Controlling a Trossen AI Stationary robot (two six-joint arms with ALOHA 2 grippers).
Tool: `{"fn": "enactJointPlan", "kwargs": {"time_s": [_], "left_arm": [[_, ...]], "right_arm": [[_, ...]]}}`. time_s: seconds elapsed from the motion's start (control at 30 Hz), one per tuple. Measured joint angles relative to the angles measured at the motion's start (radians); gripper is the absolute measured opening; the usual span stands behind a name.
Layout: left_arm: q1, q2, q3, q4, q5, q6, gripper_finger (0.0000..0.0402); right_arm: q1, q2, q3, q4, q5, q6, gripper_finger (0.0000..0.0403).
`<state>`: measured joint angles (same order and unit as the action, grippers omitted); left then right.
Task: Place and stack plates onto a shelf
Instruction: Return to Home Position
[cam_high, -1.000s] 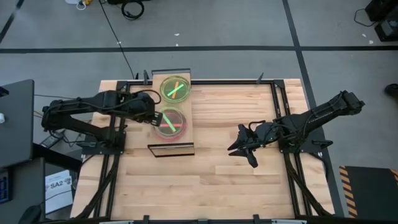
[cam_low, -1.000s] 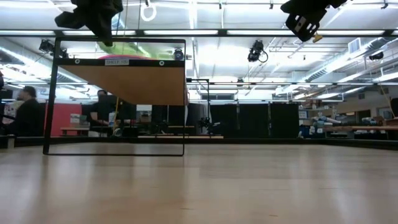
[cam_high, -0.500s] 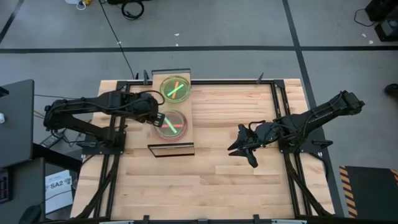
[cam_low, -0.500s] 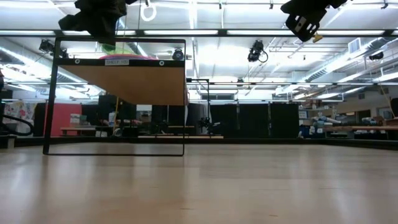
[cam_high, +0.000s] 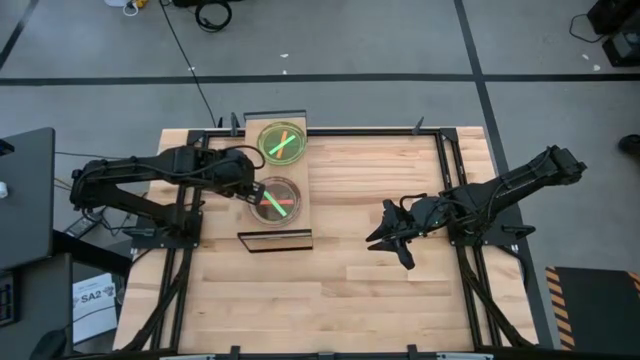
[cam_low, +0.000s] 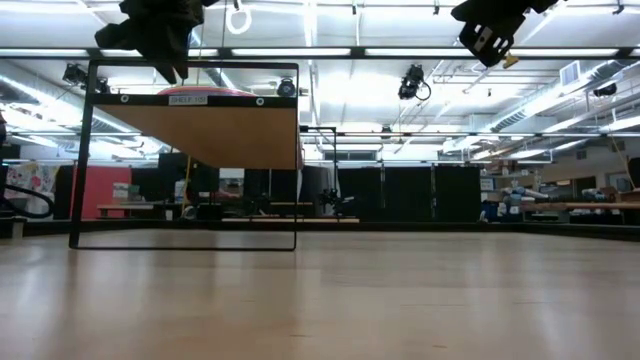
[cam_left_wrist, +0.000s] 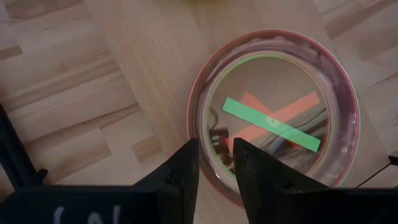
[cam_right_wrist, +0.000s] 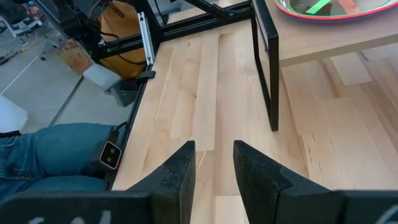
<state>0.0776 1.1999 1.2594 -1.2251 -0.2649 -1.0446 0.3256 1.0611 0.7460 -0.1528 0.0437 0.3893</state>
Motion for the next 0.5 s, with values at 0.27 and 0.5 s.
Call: {"fn": "enactJointPlan", "kwargs": {"time_s": [0.27,0.5], "left_arm": [[-0.019,0.000,0.000,0.040,-0.008,0.113,0.0105],[-0.082,0.000,-0.001,0.344,-0.090,0.326,0.0105]], "right_arm": [[0.000,0.000,0.000,0.003,0.024,0.000,0.0115],[-0.023,0.000,0.000,0.117,0.198,0.000,0.0115]]}}
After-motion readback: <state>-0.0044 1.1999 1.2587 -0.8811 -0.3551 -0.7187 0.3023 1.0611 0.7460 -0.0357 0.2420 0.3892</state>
